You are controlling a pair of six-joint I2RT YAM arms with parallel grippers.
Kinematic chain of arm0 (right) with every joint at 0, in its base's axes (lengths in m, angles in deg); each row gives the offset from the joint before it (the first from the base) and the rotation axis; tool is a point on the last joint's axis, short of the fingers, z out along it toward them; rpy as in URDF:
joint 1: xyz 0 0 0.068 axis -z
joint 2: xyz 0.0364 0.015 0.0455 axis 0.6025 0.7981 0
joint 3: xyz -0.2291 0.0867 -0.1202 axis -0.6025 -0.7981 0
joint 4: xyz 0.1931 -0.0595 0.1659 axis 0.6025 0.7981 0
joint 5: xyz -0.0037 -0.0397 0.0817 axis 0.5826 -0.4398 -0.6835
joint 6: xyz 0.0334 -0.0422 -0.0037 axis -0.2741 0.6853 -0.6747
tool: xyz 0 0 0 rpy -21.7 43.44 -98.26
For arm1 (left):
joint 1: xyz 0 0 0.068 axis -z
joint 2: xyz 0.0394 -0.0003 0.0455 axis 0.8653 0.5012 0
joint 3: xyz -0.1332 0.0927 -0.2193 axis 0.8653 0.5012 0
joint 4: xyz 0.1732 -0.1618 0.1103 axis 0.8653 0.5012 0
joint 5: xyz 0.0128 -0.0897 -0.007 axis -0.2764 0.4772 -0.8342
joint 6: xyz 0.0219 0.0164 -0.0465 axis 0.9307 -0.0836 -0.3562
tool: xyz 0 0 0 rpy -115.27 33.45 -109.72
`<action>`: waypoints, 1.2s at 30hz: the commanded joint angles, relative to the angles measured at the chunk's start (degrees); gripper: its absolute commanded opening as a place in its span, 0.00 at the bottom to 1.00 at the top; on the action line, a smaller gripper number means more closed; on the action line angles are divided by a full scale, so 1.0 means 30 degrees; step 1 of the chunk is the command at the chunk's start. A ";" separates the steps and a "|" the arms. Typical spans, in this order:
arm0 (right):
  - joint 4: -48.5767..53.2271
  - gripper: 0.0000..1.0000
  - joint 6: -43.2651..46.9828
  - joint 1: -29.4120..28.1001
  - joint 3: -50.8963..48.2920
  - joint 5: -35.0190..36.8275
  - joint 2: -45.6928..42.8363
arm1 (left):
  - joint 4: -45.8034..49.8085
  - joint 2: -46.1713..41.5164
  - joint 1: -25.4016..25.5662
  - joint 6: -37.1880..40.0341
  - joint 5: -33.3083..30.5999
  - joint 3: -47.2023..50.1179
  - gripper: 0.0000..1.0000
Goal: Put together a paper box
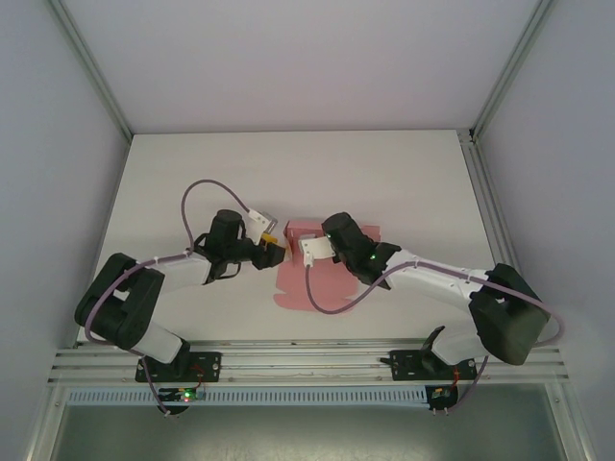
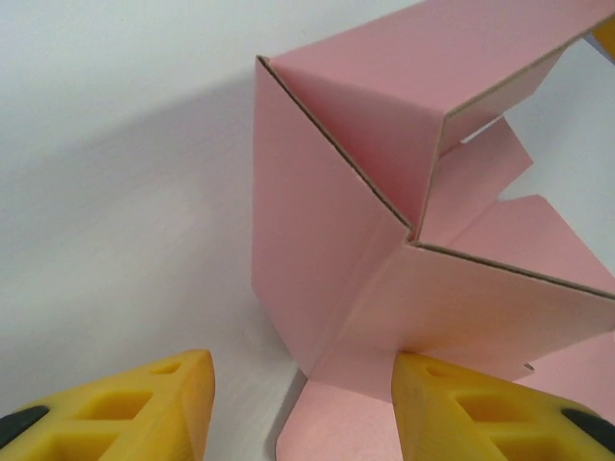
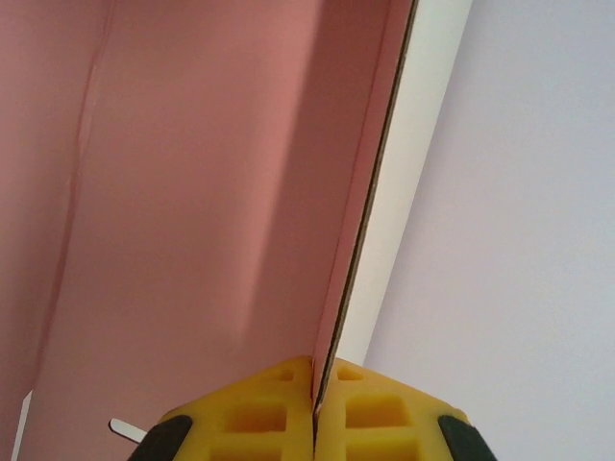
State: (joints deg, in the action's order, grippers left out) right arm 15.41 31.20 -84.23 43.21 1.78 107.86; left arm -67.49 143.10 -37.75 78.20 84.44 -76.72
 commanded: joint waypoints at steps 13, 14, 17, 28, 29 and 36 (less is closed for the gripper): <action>-0.2306 0.00 -0.1605 -0.1178 -0.2513 0.0817 -0.0666 | 0.2688 0.2190 0.1383 0.0967 -0.0247 -0.2862 0.57; -0.2112 0.00 -0.1723 -0.1207 -0.2477 0.0718 -0.0719 | 0.2215 0.2504 0.1398 0.0773 -0.0265 -0.2859 0.57; -0.1535 0.00 -0.1886 -0.1239 -0.2344 0.0735 -0.0709 | 0.0967 0.3016 0.1453 -0.0034 -0.0152 -0.2923 0.58; 0.1863 0.00 -0.3201 -0.1526 -0.1542 -0.0554 0.0493 | -0.3747 0.5153 0.1986 -0.1373 0.0574 -0.3359 0.72; 0.2236 0.00 -0.3219 -0.1609 -0.1389 -0.0559 0.0706 | -0.3363 0.5347 0.1985 -0.1103 0.0837 -0.3615 0.72; 0.3409 0.00 -0.4068 -0.1826 -0.1587 -0.0696 0.0438 | -0.5488 0.5800 0.1981 -0.0858 0.1912 -0.2637 0.73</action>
State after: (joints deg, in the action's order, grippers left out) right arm 17.57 20.62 -86.83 39.28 9.69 107.46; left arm -76.71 159.79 -33.53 75.18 87.81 -84.92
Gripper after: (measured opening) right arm 0.063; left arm 0.735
